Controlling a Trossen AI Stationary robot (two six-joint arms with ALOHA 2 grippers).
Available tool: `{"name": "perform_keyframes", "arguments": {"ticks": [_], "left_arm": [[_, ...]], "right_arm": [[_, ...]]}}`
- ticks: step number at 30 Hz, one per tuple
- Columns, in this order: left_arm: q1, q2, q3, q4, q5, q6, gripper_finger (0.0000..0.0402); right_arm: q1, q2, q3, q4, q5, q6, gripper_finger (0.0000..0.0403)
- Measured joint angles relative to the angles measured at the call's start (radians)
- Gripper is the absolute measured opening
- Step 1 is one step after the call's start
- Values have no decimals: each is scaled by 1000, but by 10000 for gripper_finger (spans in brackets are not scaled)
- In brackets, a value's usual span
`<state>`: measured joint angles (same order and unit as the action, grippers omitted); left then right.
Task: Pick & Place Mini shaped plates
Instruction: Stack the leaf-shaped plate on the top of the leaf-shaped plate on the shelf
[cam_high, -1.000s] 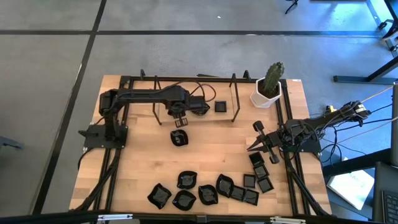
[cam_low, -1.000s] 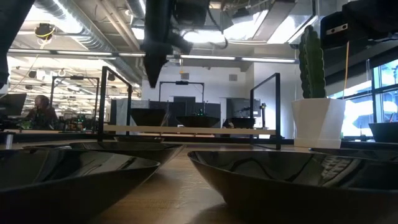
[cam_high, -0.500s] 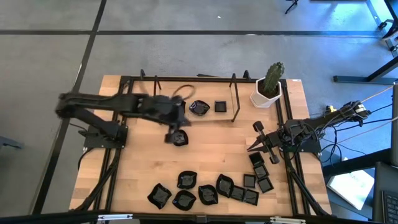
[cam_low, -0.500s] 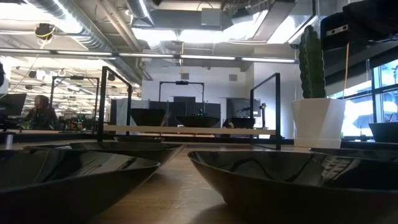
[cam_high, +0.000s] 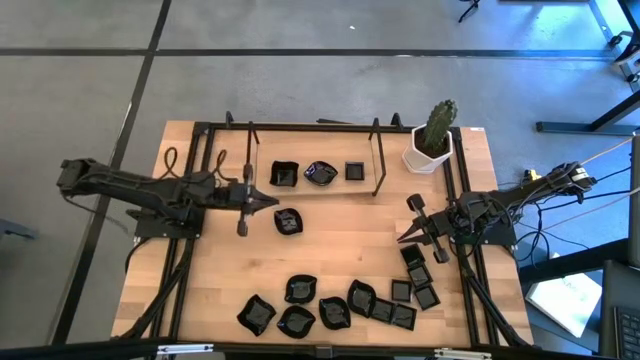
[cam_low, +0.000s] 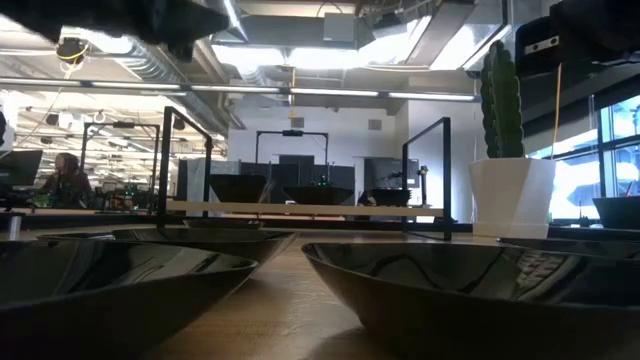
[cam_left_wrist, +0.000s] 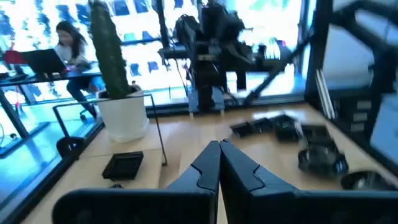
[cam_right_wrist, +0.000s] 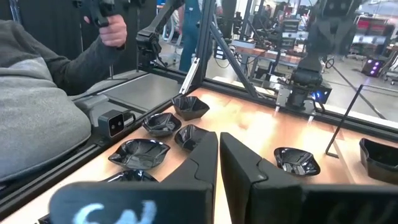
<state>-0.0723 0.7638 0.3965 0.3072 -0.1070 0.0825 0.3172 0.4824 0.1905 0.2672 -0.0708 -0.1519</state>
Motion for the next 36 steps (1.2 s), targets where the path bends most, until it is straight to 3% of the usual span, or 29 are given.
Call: {"name": "perform_keyframes", "arguments": {"ticks": [12,21,30,36], "left_arm": [[-1,5,-175,34,-48,-36,3],[-1,5,-180,29,-50,-36,2],[-1,5,-180,28,-50,-46,10],[-1,5,-180,34,-49,-46,6]], "right_arm": [[0,1,0,-5,1,-61,21],[0,43,0,-6,9,-71,21],[0,131,0,56,234,-113,21],[3,291,70,72,313,-105,6]]}}
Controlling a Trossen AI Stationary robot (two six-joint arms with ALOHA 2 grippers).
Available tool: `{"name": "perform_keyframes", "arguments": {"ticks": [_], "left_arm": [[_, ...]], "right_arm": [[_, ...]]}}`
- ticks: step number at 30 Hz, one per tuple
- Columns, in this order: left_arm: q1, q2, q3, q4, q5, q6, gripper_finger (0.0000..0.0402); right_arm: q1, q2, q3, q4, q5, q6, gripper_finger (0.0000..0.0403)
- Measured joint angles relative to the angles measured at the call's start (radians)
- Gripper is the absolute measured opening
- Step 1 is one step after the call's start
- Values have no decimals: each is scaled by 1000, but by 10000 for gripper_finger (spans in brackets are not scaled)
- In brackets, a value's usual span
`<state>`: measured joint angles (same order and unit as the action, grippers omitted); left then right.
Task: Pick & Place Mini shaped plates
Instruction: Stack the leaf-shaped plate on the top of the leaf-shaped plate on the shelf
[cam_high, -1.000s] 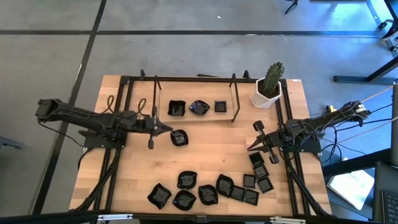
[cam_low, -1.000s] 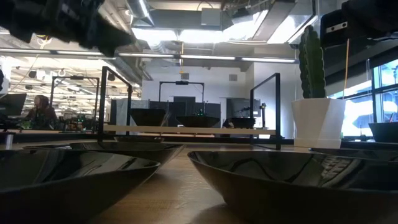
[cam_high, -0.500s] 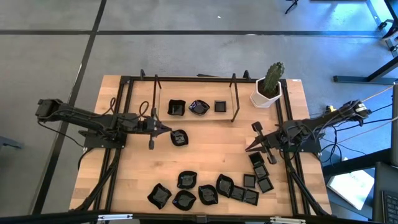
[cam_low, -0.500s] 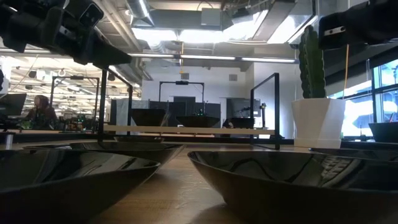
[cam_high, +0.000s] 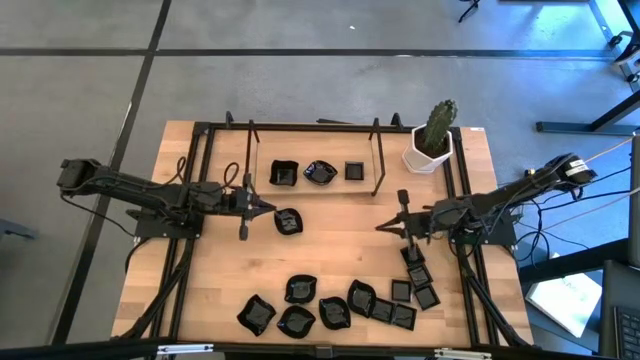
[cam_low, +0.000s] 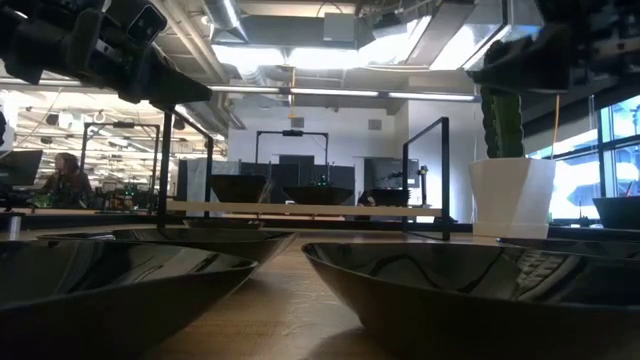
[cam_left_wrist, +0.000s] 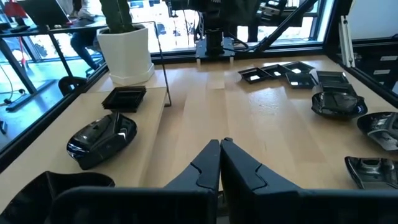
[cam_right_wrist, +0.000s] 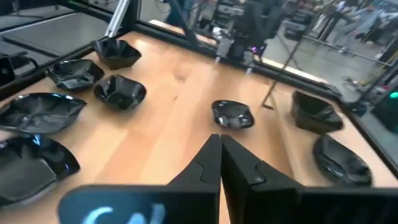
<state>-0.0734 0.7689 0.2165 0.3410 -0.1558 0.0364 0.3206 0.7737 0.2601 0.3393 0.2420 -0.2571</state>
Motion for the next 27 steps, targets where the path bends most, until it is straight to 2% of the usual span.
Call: {"name": "perform_keyframes", "arguments": {"ticks": [3,6,11,15,17,20,24,27], "left_arm": [[0,0,0,0,0,0,7],[0,0,0,0,1,-13,10],[0,0,0,-1,1,-24,12],[0,0,0,-3,1,-27,11],[0,0,0,-4,1,-38,11],[0,0,0,-4,1,-41,13],[0,0,0,-4,1,-42,10],[0,0,0,-4,1,-53,8]], "right_arm": [[16,111,87,-39,1,18,6],[37,232,213,-191,1,83,15],[109,441,494,-625,-11,305,20],[197,608,686,-979,114,527,15],[223,675,762,-1103,95,631,7],[248,755,829,-1175,-6,680,7],[261,840,877,-1169,-33,699,29],[249,892,903,-1167,-93,705,46]]}}
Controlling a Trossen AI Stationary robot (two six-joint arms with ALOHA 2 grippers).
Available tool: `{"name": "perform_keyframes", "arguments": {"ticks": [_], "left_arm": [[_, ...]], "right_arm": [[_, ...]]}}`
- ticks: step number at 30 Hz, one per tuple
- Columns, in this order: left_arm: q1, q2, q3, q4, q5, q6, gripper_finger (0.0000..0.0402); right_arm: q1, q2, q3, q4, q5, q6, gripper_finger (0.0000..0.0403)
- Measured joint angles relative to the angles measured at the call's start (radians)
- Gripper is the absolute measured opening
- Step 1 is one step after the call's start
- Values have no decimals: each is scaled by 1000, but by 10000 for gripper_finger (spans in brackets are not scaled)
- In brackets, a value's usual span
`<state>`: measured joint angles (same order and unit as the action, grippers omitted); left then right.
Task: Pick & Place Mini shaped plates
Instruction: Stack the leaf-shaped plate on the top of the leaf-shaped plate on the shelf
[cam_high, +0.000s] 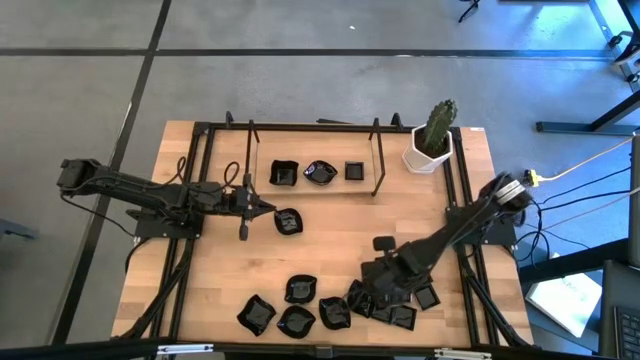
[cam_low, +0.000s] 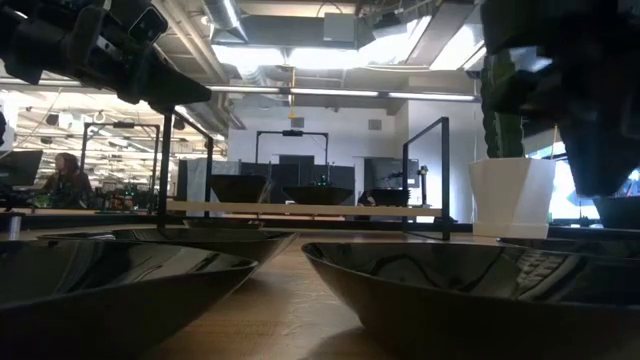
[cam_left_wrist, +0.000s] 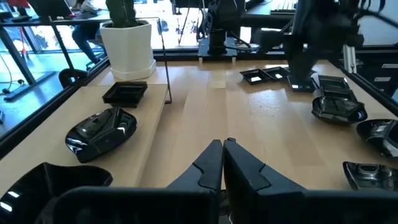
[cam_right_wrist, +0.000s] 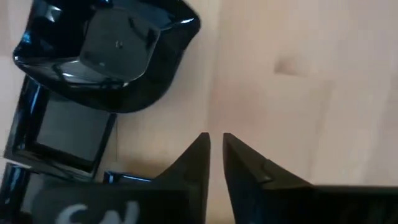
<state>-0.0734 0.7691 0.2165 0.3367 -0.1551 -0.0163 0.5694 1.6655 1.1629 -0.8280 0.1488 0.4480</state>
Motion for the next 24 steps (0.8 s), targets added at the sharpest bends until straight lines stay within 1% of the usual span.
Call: {"name": "perform_keyframes", "arguments": {"ticks": [4,9,14,19,24], "left_arm": [[0,0,0,0,0,-6,10],[0,0,0,-3,0,2,9],[0,0,0,-19,0,2,6],[0,0,0,-29,0,1,10],[0,0,0,-29,0,2,8]], "right_arm": [[-23,35,22,22,-97,30,66],[-51,50,28,31,-181,78,85],[-63,50,28,104,-207,112,102],[-77,49,22,121,-246,232,118],[-77,49,-11,180,-266,260,128]]}}
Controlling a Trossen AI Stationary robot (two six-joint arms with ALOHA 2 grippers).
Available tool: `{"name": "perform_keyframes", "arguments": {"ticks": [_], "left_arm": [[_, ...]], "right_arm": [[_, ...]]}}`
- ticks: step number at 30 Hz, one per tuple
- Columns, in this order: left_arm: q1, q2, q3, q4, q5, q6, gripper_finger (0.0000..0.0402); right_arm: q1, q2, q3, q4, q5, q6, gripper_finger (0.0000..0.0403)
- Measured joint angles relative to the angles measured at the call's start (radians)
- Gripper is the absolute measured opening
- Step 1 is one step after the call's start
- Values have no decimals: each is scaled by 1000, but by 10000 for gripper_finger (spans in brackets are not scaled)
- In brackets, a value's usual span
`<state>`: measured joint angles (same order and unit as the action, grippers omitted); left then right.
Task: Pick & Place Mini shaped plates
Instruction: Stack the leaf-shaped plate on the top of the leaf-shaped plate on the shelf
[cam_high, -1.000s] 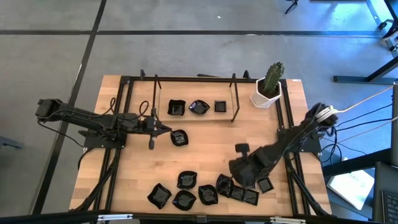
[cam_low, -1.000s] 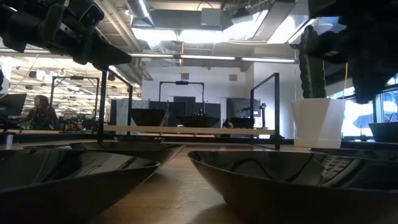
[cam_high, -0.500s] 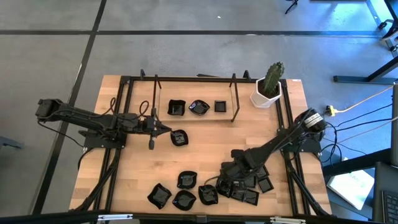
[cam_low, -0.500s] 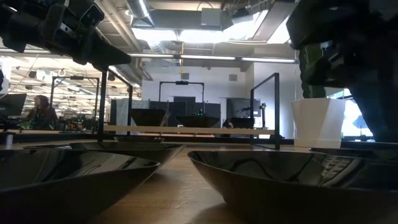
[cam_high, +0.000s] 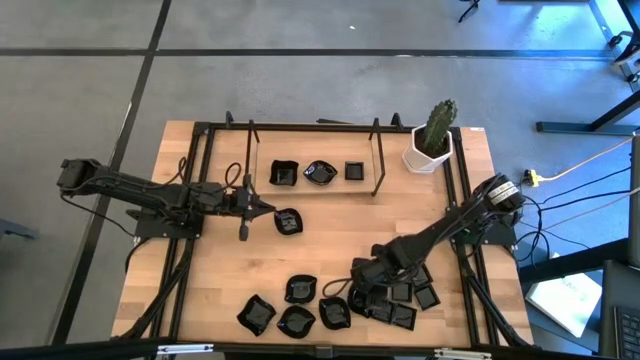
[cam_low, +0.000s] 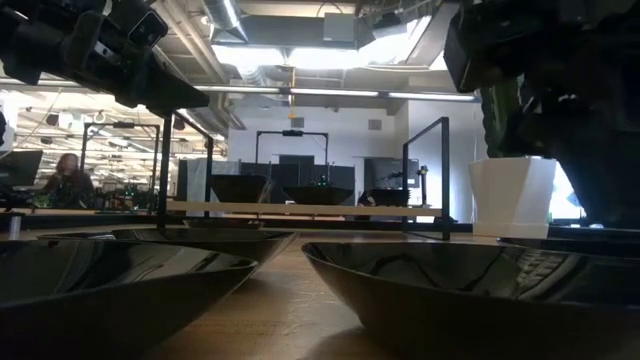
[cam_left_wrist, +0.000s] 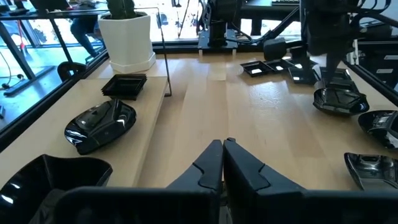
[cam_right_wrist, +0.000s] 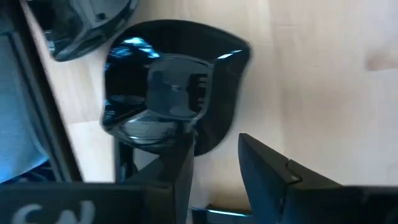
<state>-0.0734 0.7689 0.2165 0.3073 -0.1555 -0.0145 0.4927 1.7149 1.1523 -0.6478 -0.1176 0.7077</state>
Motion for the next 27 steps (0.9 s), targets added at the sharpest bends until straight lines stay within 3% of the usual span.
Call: {"name": "perform_keyframes", "arguments": {"ticks": [20,27], "left_arm": [[0,0,0,-2,0,0,9],[0,0,0,-2,0,-1,7]], "right_arm": [[-17,107,-12,51,-64,-10,129],[-17,112,14,50,-25,-76,111]]}}
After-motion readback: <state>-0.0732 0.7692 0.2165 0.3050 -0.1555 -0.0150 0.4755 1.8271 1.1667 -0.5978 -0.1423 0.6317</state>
